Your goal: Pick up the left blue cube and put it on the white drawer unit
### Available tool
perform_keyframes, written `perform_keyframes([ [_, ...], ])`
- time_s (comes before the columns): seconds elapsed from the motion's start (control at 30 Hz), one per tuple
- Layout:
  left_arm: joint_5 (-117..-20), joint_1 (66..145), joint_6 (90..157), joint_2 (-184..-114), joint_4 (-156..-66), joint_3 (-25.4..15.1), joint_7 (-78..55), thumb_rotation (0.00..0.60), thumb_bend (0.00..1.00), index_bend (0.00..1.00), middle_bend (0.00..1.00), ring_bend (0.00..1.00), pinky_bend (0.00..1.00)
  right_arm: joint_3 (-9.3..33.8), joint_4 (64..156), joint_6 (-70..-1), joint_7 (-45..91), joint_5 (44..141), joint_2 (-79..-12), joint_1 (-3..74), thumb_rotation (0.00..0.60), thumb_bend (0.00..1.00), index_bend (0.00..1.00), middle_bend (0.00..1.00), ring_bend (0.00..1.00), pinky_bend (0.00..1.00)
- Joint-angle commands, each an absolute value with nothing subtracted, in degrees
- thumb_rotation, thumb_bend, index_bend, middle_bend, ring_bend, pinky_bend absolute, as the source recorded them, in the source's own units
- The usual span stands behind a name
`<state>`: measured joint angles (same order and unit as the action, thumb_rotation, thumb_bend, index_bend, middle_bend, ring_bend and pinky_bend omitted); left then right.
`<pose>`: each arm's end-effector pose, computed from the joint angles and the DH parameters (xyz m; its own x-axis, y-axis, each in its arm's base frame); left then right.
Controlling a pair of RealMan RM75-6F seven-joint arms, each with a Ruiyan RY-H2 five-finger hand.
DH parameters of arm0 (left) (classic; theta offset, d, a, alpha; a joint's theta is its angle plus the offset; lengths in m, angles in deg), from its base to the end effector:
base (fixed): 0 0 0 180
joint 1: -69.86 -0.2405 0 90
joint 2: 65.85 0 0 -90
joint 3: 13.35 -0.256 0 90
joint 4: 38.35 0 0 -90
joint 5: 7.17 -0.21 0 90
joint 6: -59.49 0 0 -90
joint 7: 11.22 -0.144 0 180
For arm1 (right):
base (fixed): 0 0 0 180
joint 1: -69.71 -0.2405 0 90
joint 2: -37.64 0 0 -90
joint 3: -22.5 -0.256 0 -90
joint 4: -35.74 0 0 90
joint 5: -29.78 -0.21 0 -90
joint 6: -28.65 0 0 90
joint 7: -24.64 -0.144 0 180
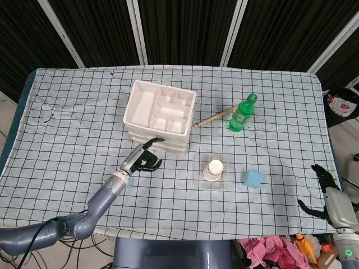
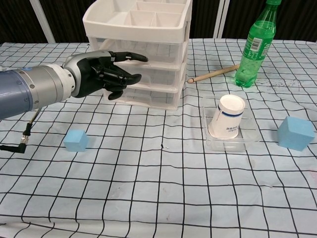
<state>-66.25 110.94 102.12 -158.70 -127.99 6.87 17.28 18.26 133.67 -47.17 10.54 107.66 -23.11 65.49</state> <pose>-0.0987 0.3349 -0.0417 -0.5260 0.5688 0.6323 0.8039 0.0898 0.5880 -0.3223 -0.1786 0.1571 0.0871 -0.1086 0.9903 -0.9812 0.1627 0.1041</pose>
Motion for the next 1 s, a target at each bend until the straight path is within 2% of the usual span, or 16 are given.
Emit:
perform_keyframes([
  [0.03,-66.7,110.6,102.3,-158.4,-128.4,6.6,17.5,0.6,0.44,0.2,0.93,0.88,0.82,18.3,133.7,-47.2,10.5,107.7,-23.1,65.5,0.6,0.22,0.06,0.0,0.0,0.19],
  [1.0,-69.8,109.3,102.5,-155.5,-132.6,5.1,18.6,0.6,0.44,0.2,0.93,0.88,0.82,18.4,134.0,-47.6,10.3,107.9,-22.9,65.8,0.6,0.22,0.06,0.0,0.0,0.19],
])
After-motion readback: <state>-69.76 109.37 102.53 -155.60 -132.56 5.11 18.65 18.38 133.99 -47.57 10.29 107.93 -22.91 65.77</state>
